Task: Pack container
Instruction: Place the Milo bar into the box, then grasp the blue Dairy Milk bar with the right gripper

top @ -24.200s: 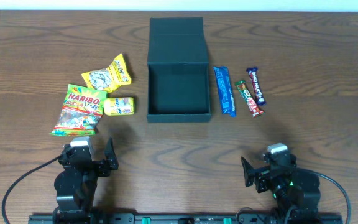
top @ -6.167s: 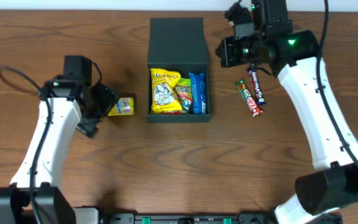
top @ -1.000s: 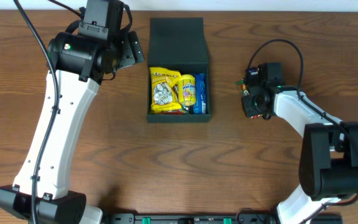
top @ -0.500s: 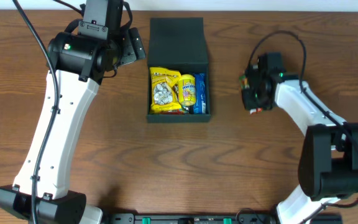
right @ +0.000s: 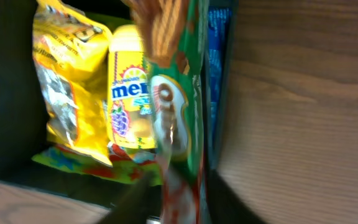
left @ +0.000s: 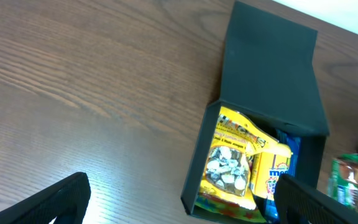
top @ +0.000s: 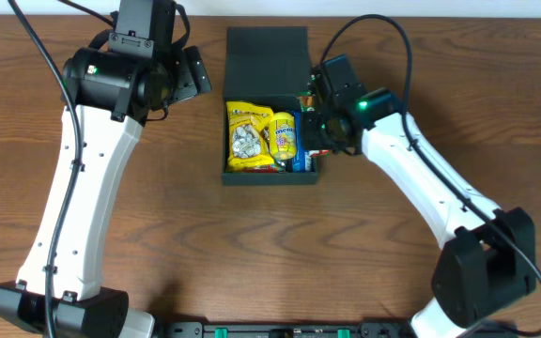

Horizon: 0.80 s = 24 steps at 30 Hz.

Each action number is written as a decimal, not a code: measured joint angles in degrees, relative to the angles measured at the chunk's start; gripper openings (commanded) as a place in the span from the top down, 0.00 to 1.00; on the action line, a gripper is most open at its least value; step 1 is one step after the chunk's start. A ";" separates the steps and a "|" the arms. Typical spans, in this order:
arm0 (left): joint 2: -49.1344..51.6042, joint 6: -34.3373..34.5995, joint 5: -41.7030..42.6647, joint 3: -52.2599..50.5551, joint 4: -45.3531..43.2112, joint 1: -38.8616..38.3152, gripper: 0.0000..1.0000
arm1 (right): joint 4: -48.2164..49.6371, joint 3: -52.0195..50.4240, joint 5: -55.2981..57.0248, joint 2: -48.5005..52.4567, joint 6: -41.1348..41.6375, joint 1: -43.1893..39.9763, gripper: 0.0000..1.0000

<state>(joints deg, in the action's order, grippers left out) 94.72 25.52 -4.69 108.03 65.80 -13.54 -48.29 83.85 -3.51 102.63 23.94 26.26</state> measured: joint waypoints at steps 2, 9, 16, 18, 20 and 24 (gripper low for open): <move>0.00 0.00 0.02 0.00 0.02 0.00 0.05 | 0.79 0.00 0.57 0.00 0.72 0.52 0.33; 0.00 0.00 0.02 0.00 0.02 0.00 0.05 | 2.69 -0.02 5.68 0.00 1.38 -1.68 0.30; 0.00 -0.02 0.02 0.00 -0.02 0.00 0.05 | 2.93 0.00 12.96 2.69 -5.29 -15.10 0.35; 0.00 0.00 0.02 0.00 -0.09 0.00 0.05 | 3.13 -0.02 12.90 4.92 -9.09 -16.74 0.34; 0.00 0.00 0.02 0.00 -0.17 0.00 0.04 | 3.21 -0.02 12.81 7.28 -13.25 -17.20 0.35; 0.00 -0.02 0.02 0.00 -0.17 0.00 0.05 | 3.15 -0.02 12.50 11.13 -19.80 -17.73 0.39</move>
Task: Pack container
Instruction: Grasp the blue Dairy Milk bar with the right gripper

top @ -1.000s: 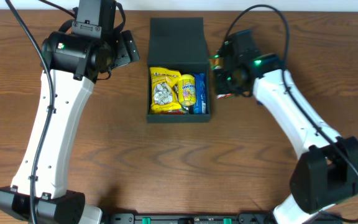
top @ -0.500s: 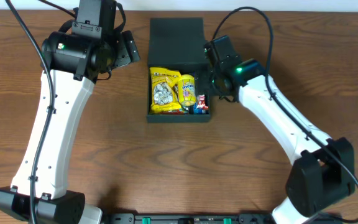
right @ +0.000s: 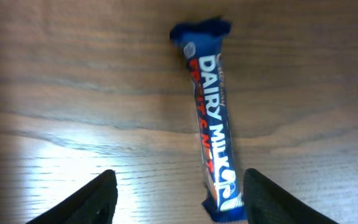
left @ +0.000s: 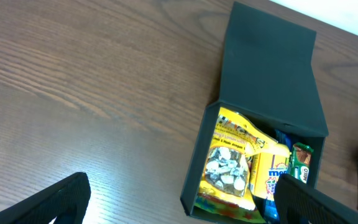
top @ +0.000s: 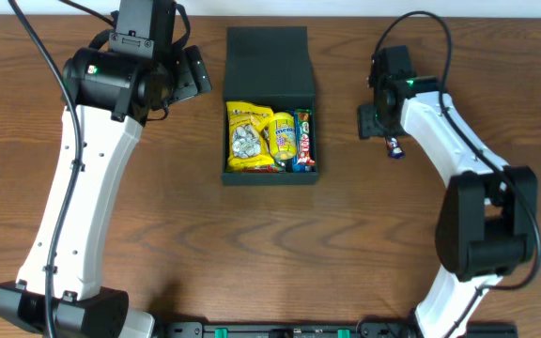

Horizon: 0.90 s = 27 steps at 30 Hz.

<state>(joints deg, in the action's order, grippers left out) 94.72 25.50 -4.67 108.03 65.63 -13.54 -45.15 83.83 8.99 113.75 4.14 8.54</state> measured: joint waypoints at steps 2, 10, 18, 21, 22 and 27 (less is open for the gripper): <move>0.00 0.00 0.00 0.00 0.04 0.00 0.05 | -0.02 0.00 -0.07 1.31 -1.44 -1.11 0.39; 0.00 -0.02 0.00 0.00 0.07 0.00 0.05 | 0.07 0.00 -4.15 2.25 -4.46 -6.75 0.42; 0.00 0.00 0.00 0.00 0.00 0.00 0.05 | 1.20 -1.99 -9.05 2.97 -9.01 -7.08 0.42; 0.00 0.00 0.00 0.00 0.00 0.00 0.05 | 1.55 -3.85 -9.29 3.04 -9.66 -7.08 0.43; 0.00 0.00 0.00 0.00 0.00 0.00 0.05 | 1.64 -4.20 -9.31 3.04 -9.81 -7.08 0.45; 0.00 0.00 0.00 0.00 -0.04 0.00 0.05 | 2.91 -4.55 -9.49 3.04 -10.60 -7.08 0.54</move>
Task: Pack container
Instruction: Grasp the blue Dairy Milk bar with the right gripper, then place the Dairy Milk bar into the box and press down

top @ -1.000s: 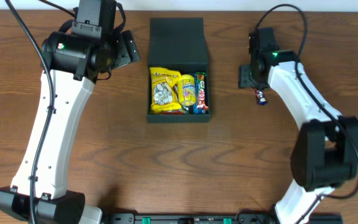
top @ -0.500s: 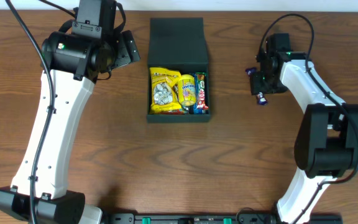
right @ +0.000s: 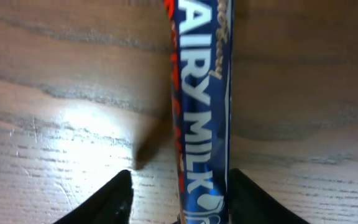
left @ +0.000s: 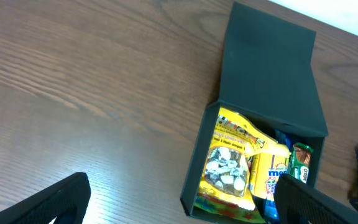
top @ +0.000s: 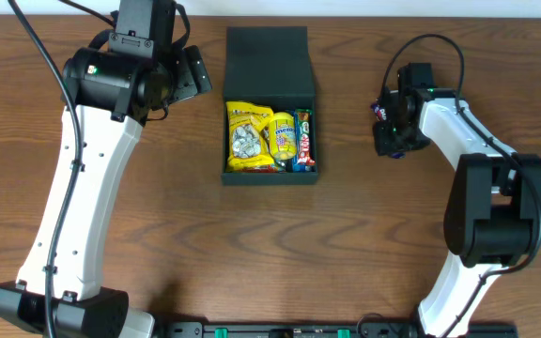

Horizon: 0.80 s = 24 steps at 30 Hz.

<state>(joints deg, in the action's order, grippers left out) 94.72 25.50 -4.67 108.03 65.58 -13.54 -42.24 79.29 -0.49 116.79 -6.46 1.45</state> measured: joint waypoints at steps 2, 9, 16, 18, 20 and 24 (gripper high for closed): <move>0.00 -0.02 0.00 0.00 0.00 0.00 0.05 | 1.01 -0.44 0.02 0.00 -0.02 0.00 0.59; 0.00 0.00 0.00 0.00 -0.04 0.00 0.05 | 2.29 -2.19 -0.02 -0.02 -0.04 -0.02 0.69; 0.00 0.00 0.00 0.00 -0.22 0.00 0.04 | -0.22 -1.27 -0.22 0.00 1.25 0.00 0.89; 0.00 0.00 -0.07 0.00 -0.20 0.00 0.05 | -3.39 0.72 -0.70 -0.02 1.29 0.04 0.90; -0.11 -0.02 -0.52 0.00 -0.22 0.00 0.05 | -6.62 5.70 -1.51 -0.28 1.42 0.44 0.95; -1.68 -0.02 -2.25 0.00 -0.15 0.35 0.05 | -9.88 13.00 -4.00 -3.85 -0.72 3.34 0.95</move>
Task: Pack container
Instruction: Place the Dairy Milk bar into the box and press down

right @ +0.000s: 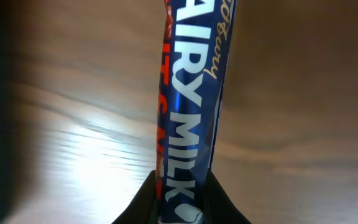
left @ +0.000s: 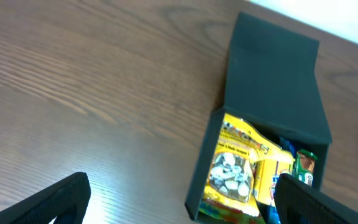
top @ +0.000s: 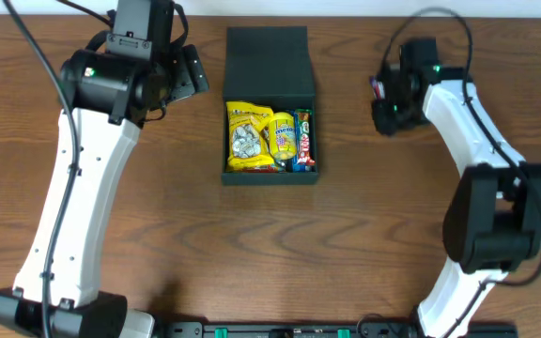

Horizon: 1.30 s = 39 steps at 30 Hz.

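The black box (top: 270, 175) stands open at the table's middle, its lid (top: 268, 52) laid flat behind. Inside lie a yellow bag (top: 248, 136), a yellow M&M's pack (top: 283, 134) and a green bar (top: 305, 136). To the right of the box, my right gripper (right: 182, 199) is shut on a blue Dairy Milk bar (right: 191, 106), which points away from the wrist camera above the wood. Left of the lid, my left gripper (left: 182, 208) stands high and open with nothing between its fingers (left: 55, 199). In the left wrist view the box (left: 197, 186) sits below it to the right.
The brown wooden table (top: 158, 244) runs under everything. The right arm (top: 458, 113) arches over the right side, and the left arm (top: 73, 188) stands along the left side. A black rail (top: 280, 330) lies at the near edge.
My right gripper's fingers stood apart on either side of the Dairy Milk bar on the table; now they are shut on it, and the gripper is farther back. The left wrist has shifted slightly.
First my right gripper held a green bar over the box's right side. Then the green bar lay in the box and the gripper was open above the Dairy Milk bar on the table. It then straddled that bar, and now grips it.
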Each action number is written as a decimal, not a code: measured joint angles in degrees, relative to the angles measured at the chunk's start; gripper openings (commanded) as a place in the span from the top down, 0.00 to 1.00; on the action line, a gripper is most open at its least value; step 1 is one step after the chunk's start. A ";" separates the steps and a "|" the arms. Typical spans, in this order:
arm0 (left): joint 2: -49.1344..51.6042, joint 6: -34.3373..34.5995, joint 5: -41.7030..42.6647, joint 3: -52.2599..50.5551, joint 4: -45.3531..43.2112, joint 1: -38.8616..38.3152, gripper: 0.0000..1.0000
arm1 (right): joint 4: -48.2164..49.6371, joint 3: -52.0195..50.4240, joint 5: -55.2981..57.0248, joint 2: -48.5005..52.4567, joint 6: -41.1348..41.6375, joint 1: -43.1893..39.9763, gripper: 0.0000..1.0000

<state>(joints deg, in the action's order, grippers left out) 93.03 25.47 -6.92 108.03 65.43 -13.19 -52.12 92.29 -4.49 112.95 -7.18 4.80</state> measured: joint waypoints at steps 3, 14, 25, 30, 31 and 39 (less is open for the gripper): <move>-2.97 0.00 -0.79 0.00 0.00 1.66 0.05 | -1.55 2.95 -2.84 -4.81 -4.90 4.31 0.92; -16.46 0.00 -1.46 0.00 0.44 8.87 0.05 | -7.23 0.31 -7.34 -7.96 -28.48 19.78 0.93; -17.88 0.00 0.31 0.00 1.77 8.92 0.05 | 2.19 -8.15 -7.21 -7.82 -42.36 26.10 0.99; -17.88 0.00 0.55 0.00 2.34 8.92 0.05 | 7.37 -9.57 -5.97 -7.78 -43.25 27.58 0.98; -17.88 0.00 0.55 0.00 2.43 8.92 0.05 | 7.69 -9.84 -5.66 -7.78 -43.30 27.69 0.91; -17.88 0.00 0.55 0.00 2.95 8.92 0.04 | 9.27 -11.17 -4.00 -7.78 -43.80 27.76 0.01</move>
<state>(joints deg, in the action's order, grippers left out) 75.16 25.47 -6.37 108.03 68.38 -4.27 -42.85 81.12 -8.49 105.16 -50.98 32.56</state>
